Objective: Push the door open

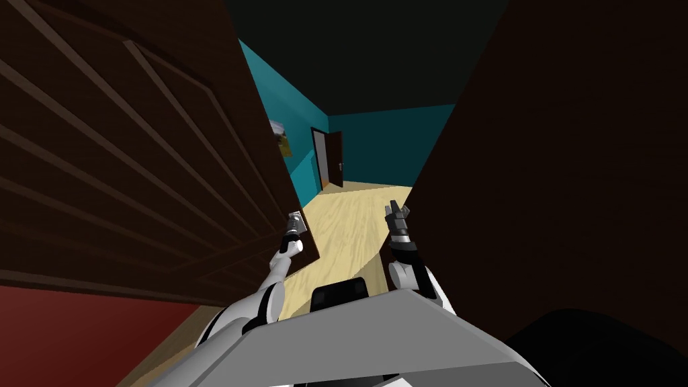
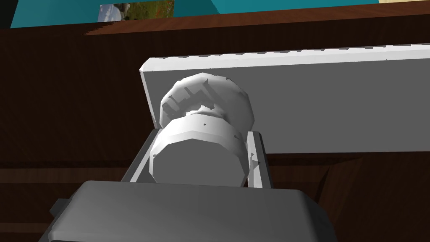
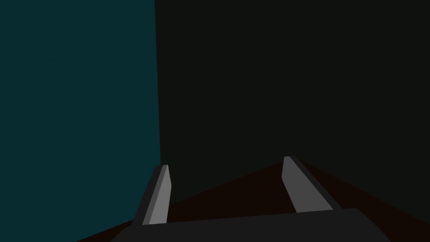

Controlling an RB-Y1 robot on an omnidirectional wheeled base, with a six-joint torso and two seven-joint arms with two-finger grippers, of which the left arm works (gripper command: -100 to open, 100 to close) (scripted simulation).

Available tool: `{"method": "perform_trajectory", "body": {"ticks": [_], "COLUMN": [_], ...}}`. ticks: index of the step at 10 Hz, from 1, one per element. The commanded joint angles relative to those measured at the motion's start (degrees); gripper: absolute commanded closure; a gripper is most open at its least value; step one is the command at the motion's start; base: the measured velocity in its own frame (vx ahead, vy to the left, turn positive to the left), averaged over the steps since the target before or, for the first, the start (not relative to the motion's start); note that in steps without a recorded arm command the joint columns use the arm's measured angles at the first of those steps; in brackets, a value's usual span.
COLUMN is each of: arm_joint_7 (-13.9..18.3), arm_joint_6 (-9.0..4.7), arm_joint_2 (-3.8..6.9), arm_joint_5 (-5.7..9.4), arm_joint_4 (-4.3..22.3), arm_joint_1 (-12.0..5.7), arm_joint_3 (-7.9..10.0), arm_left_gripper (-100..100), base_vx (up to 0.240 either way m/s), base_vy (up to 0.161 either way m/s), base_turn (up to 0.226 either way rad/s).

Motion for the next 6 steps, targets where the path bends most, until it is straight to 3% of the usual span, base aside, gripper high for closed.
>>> {"method": "perform_trajectory", "body": {"ticks": [1, 3, 6], "arm_joint_7": [0.1, -0.1, -0.5], "arm_joint_6": [-1.02, -1.04, -1.07], "arm_joint_2": [1.37, 1.58, 1.91], "arm_joint_5": [0.49, 0.87, 1.59], "arm_joint_4": [0.8, 0.8, 0.8], "arm_joint_1": [0.13, 0.21, 0.36], "arm_joint_3": [1.18, 2.10, 3.84], "arm_left_gripper": [100, 100, 100], "base_vx": [0.173, 0.116, 0.203], "base_vy": [-0.065, -0.076, -0.071], "base_turn": [0.052, 0.038, 0.072]}}
